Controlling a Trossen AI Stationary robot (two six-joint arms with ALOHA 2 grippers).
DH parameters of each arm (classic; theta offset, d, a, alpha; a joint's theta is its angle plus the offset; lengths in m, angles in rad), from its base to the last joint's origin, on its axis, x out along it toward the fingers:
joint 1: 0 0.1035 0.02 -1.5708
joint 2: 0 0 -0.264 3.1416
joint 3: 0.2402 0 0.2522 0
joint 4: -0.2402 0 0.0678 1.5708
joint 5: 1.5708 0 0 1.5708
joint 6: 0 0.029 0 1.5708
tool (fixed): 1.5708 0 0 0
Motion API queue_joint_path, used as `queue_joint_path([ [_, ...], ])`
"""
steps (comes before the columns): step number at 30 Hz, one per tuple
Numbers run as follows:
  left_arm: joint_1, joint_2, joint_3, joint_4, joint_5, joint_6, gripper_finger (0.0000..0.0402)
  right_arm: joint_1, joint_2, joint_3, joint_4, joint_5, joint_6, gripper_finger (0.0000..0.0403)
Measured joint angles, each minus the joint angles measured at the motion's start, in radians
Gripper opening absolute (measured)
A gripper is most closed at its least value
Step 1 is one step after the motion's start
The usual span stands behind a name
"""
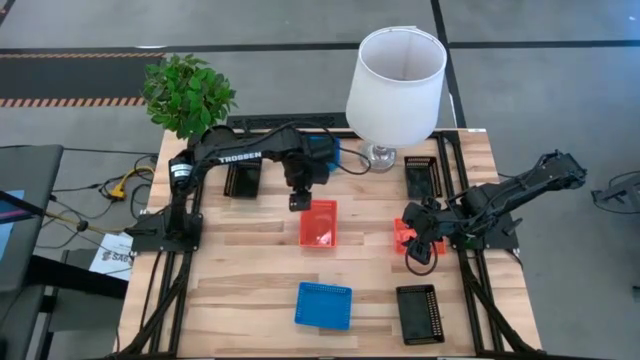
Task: Stack baskets by color
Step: Stack the right orange bin on top of the center orange bin
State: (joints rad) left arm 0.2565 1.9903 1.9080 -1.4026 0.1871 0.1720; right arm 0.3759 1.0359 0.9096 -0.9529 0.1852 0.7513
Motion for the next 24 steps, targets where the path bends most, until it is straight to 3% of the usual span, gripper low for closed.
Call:
queue_joint_path([
  [4, -0.013, -0.029, -0.044, -0.059, -0.002, -0.047, 0.0209, 0.0, 0.0, 0.0, -0.001, -0.002, 0.007, 0.0285],
  [9, -0.068, -0.191, -0.194, 0.041, 0.001, -0.09, 0.0192, 0.0, 0.0, 0.0, -0.005, -0.036, 0.008, 0.0285],
  [19, -0.119, -0.686, -0.747, 0.558, 0.014, -0.234, 0.0179, 0.008, 0.0, 0.0, -0.091, -0.119, 0.003, 0.0285],
  [24, -0.119, -0.844, -0.975, 0.798, 0.016, -0.319, 0.0179, 0.038, 0.0, 0.0, -0.117, -0.118, -0.098, 0.0285],
])
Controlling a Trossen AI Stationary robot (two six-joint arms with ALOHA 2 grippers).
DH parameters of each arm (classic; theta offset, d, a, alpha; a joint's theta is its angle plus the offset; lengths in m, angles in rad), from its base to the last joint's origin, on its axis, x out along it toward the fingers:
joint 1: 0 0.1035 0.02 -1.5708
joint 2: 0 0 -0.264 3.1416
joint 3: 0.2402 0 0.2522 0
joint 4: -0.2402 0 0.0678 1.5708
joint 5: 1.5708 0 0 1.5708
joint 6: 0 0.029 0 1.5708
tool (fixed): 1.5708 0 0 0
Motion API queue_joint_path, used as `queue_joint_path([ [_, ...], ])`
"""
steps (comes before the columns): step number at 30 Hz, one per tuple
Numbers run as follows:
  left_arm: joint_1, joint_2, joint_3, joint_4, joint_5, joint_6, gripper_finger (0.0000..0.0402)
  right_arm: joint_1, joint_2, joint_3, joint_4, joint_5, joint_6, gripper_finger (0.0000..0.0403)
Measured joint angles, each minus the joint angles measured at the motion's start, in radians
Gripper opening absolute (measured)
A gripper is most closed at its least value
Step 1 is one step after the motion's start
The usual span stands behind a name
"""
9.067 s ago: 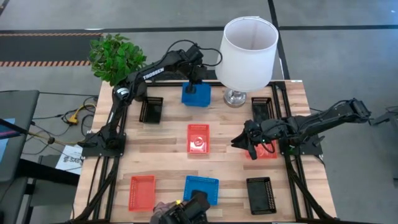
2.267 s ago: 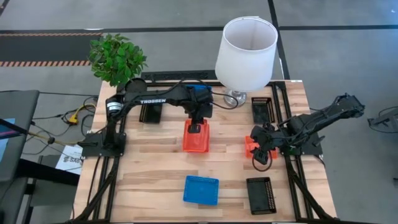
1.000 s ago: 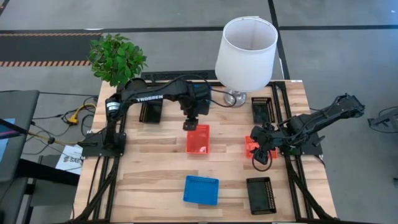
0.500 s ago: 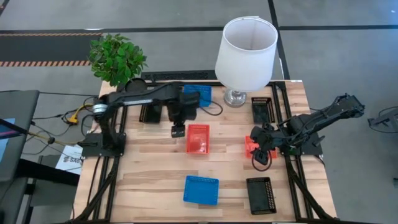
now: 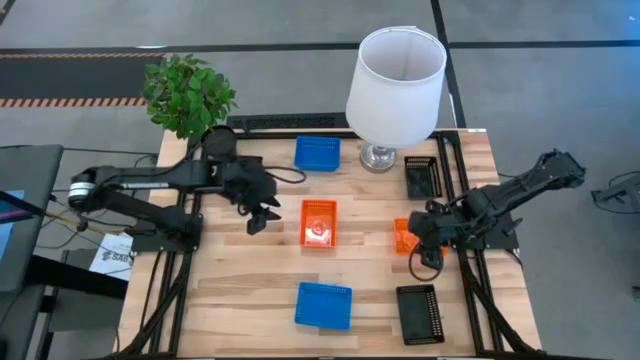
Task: Stack baskets by color
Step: Stack the right orange bin on top of the center orange bin
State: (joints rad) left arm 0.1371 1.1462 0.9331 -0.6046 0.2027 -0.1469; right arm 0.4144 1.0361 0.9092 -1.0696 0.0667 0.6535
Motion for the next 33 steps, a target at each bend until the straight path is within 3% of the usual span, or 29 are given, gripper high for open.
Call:
queue_joint_path([
  [7, 0.0, -0.072, -0.155, 0.123, 0.002, -0.072, 0.0179, 0.003, 0.101, -0.001, 0.022, 0.012, -0.093, 0.0285],
  [15, -0.02, -0.066, -0.187, 0.162, 0.001, -0.078, 0.0179, 0.003, 0.256, -0.003, 0.037, 0.008, -0.131, 0.0285],
  [20, -0.032, -0.066, -0.187, 0.163, 0.001, -0.076, 0.0179, -0.004, 0.246, -0.129, 0.167, -0.06, -0.074, 0.0285],
  [28, -0.041, -0.066, -0.187, 0.162, 0.007, -0.076, 0.0179, -0.001, 0.248, -0.253, 0.238, -0.059, 0.001, 0.0285],
  [33, -0.041, -0.066, -0.187, 0.162, 0.021, -0.077, 0.0179, -0.003, 0.263, -0.287, 0.253, -0.059, 0.012, 0.0234],
])
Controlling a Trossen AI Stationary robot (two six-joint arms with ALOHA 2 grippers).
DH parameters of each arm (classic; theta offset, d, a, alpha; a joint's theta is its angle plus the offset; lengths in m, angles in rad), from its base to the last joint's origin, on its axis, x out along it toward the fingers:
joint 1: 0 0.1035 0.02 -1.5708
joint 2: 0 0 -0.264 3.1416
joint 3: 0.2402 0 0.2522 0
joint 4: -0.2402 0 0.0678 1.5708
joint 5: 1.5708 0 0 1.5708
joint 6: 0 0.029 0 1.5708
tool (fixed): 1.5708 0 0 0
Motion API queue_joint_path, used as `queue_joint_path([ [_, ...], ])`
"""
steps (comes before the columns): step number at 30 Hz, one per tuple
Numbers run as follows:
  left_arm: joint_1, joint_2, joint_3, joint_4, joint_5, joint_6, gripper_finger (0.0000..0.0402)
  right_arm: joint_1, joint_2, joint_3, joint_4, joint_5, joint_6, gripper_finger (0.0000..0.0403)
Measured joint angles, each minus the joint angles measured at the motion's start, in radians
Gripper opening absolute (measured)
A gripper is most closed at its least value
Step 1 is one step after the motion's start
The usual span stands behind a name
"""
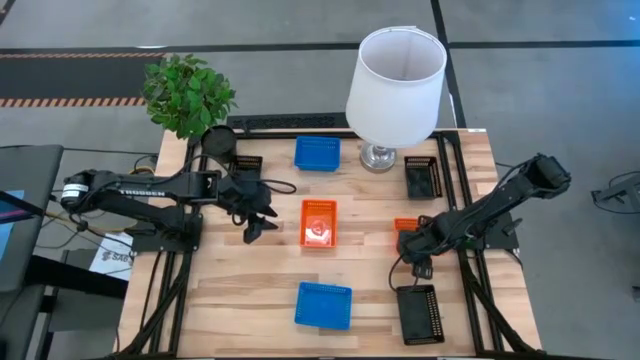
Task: Stack baskets by color
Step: Stack the right orange bin on top of the center orange bin
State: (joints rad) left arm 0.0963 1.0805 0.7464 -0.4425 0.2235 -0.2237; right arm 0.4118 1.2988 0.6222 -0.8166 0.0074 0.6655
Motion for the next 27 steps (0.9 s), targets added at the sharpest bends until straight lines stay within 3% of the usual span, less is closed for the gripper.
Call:
queue_joint_path([
  [6, 0.0, 0.0, 0.001, -0.002, 0.006, 0.002, 0.0179, -0.011, -0.005, 0.0, 0.01, 0.015, 0.034, 0.0054],
  [8, 0.0, 0.0, 0.001, -0.002, 0.006, 0.005, 0.0179, -0.02, -0.005, 0.011, 0.004, 0.018, 0.044, 0.0017],
  [13, 0.0, 0.0, 0.001, -0.006, 0.006, 0.008, 0.0179, -0.034, -0.005, 0.112, 0.008, 0.019, 0.011, 0.0009],
  [22, 0.008, -0.063, 0.001, 0.0, 0.052, 0.066, 0.0179, -0.088, -0.005, 0.385, 0.013, 0.127, -0.264, 0.0006],
  [27, 0.034, -0.122, 0.002, 0.05, 0.052, 0.085, 0.0179, -0.145, -0.005, 0.452, 0.092, 0.151, -0.645, 0.0004],
])
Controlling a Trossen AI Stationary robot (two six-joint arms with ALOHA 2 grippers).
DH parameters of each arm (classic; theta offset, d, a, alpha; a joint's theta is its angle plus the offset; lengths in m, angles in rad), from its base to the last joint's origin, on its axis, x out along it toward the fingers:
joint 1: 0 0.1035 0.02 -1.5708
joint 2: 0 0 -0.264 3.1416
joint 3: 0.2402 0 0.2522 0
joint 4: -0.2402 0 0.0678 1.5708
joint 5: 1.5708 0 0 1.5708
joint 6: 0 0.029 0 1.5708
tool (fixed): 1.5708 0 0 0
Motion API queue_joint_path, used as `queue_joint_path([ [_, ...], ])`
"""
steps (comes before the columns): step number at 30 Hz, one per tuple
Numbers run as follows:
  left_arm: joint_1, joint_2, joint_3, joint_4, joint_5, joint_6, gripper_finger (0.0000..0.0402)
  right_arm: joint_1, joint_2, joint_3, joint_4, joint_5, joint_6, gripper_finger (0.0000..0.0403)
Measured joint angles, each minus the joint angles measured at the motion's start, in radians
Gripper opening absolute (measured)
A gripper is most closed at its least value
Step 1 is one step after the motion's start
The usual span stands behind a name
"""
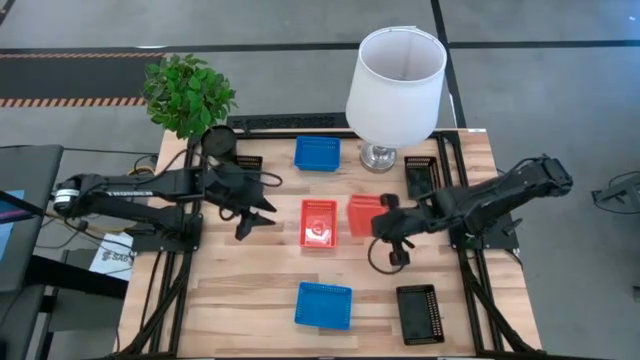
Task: Stack baskets by color
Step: Stack the right orange bin on top of the center orange bin
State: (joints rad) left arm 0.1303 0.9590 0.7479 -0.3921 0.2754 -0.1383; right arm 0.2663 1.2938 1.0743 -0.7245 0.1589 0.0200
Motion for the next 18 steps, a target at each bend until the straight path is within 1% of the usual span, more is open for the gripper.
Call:
queue_joint_path([
  [3, 0.015, -0.033, 0.0, 0.047, 0.0, 0.022, 0.0179, -0.031, 0.007, 0.001, 0.095, -0.005, -0.415, 0.0006],
  [5, 0.025, -0.053, 0.0, 0.073, 0.001, 0.032, 0.0179, -0.056, 0.026, 0.001, 0.166, -0.008, -0.64, 0.0008],
  [7, 0.039, -0.072, 0.0, 0.082, 0.0, 0.041, 0.0179, -0.099, 0.052, 0.001, 0.237, -0.043, -0.75, 0.0009],
  [10, 0.059, -0.094, 0.0, 0.113, 0.001, 0.033, 0.0179, -0.165, 0.103, 0.002, 0.294, -0.132, -0.9, 0.0004],
  [14, 0.079, -0.123, 0.0, 0.152, 0.002, 0.007, 0.0179, -0.208, 0.18, 0.027, 0.301, -0.157, -1.169, 0.0007],
  [18, 0.097, -0.152, 0.0, 0.181, 0.0, -0.019, 0.0179, -0.226, 0.258, 0.083, 0.275, -0.18, -1.378, 0.0005],
])
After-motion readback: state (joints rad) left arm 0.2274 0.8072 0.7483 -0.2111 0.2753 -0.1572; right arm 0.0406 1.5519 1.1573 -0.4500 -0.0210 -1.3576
